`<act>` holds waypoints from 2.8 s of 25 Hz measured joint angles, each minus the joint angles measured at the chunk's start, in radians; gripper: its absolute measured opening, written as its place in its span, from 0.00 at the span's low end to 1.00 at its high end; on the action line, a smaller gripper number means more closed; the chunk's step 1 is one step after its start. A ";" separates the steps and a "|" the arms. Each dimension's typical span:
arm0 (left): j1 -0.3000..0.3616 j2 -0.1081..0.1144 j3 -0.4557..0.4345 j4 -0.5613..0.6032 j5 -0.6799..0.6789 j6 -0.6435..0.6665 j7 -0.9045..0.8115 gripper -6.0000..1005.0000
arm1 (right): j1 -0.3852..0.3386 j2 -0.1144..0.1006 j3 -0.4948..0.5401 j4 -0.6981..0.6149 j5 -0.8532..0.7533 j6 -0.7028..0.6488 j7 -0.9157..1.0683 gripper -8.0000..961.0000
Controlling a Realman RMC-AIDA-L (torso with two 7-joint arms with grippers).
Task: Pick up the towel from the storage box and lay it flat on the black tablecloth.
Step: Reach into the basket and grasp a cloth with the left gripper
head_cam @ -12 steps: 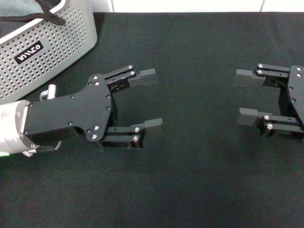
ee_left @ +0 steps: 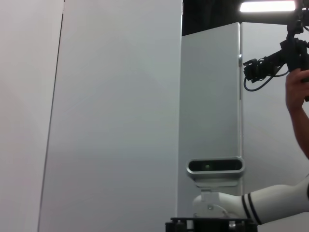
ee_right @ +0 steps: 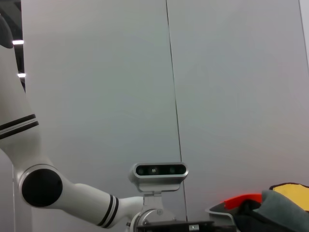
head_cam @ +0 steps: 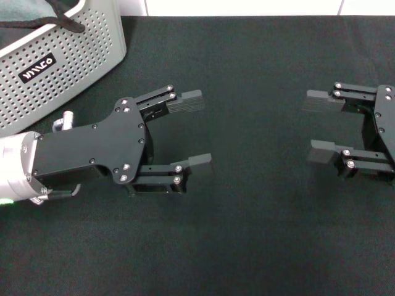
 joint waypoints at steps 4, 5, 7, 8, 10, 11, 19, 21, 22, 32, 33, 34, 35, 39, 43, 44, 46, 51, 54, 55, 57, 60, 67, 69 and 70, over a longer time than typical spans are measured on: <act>-0.007 0.002 -0.043 -0.060 0.004 -0.031 0.049 0.87 | 0.002 0.000 0.001 0.010 0.000 0.009 0.000 0.66; -0.009 0.002 -0.059 -0.073 0.004 -0.044 0.060 0.87 | 0.003 -0.001 0.002 0.012 0.001 0.012 0.000 0.66; -0.007 0.000 -0.100 -0.103 0.003 -0.084 0.089 0.87 | 0.002 -0.001 0.002 0.013 0.001 0.019 0.000 0.66; -0.005 -0.001 -0.130 -0.127 0.000 -0.114 0.115 0.87 | 0.000 -0.001 0.003 0.013 0.001 0.023 -0.003 0.66; -0.005 -0.002 -0.155 -0.154 -0.008 -0.133 0.138 0.87 | -0.003 -0.001 0.003 0.014 0.001 0.029 -0.010 0.66; -0.007 -0.003 -0.168 -0.182 -0.018 -0.152 0.159 0.87 | -0.005 -0.001 0.005 0.016 0.001 0.032 -0.014 0.66; -0.025 -0.008 -0.182 -0.364 -0.159 -0.322 0.315 0.87 | 0.005 -0.001 0.042 0.066 0.006 0.034 -0.041 0.66; -0.029 -0.009 -0.182 -0.412 -0.224 -0.375 0.361 0.87 | 0.005 -0.001 0.043 0.069 0.010 0.035 -0.050 0.66; -0.029 -0.009 -0.182 -0.424 -0.244 -0.389 0.373 0.87 | 0.006 -0.001 0.044 0.072 0.012 0.035 -0.056 0.66; -0.080 -0.012 -0.180 -0.534 -0.427 -0.566 0.457 0.87 | 0.009 -0.002 0.054 0.092 0.026 0.037 -0.077 0.66; -0.087 -0.012 -0.180 -0.536 -0.427 -0.585 0.457 0.87 | 0.009 -0.002 0.055 0.092 0.026 0.037 -0.077 0.66; -0.094 -0.012 -0.180 -0.539 -0.429 -0.605 0.457 0.87 | 0.009 -0.002 0.055 0.092 0.026 0.037 -0.077 0.66; -0.099 -0.012 -0.180 -0.542 -0.431 -0.618 0.457 0.87 | 0.009 -0.002 0.055 0.092 0.026 0.037 -0.077 0.66; -0.116 -0.013 -0.183 -0.552 -0.486 -0.648 0.458 0.87 | 0.009 -0.001 0.055 0.092 0.026 0.038 -0.077 0.66; -0.125 -0.014 -0.182 -0.563 -0.554 -0.656 0.458 0.87 | 0.005 0.000 0.055 0.092 0.026 0.038 -0.077 0.66; -0.126 -0.014 -0.183 -0.567 -0.568 -0.656 0.457 0.87 | 0.004 0.000 0.055 0.092 0.026 0.038 -0.077 0.66; -0.127 -0.014 -0.181 -0.573 -0.593 -0.657 0.452 0.87 | 0.002 0.000 0.055 0.092 0.027 0.038 -0.077 0.66; -0.129 -0.013 -0.178 -0.576 -0.608 -0.657 0.425 0.87 | 0.002 0.000 0.055 0.099 0.032 0.036 -0.077 0.66; -0.129 -0.013 -0.177 -0.577 -0.609 -0.658 0.392 0.87 | 0.002 0.000 0.055 0.104 0.038 0.035 -0.077 0.66; -0.130 -0.013 -0.177 -0.576 -0.609 -0.658 0.380 0.87 | 0.001 0.000 0.055 0.105 0.039 0.035 -0.077 0.66; -0.129 -0.013 -0.177 -0.577 -0.610 -0.659 0.353 0.87 | 0.001 0.000 0.055 0.105 0.040 0.034 -0.078 0.66; -0.125 -0.012 -0.177 -0.576 -0.610 -0.658 0.317 0.87 | 0.000 0.000 0.055 0.105 0.040 0.034 -0.078 0.66; -0.121 -0.011 -0.178 -0.576 -0.612 -0.650 0.240 0.87 | 0.002 0.000 0.055 0.116 0.040 0.031 -0.080 0.66; -0.120 -0.011 -0.180 -0.577 -0.612 -0.649 0.205 0.87 | 0.002 0.000 0.055 0.116 0.040 0.030 -0.080 0.66; -0.120 -0.012 -0.181 -0.577 -0.613 -0.649 0.189 0.87 | 0.001 0.000 0.055 0.116 0.040 0.030 -0.080 0.66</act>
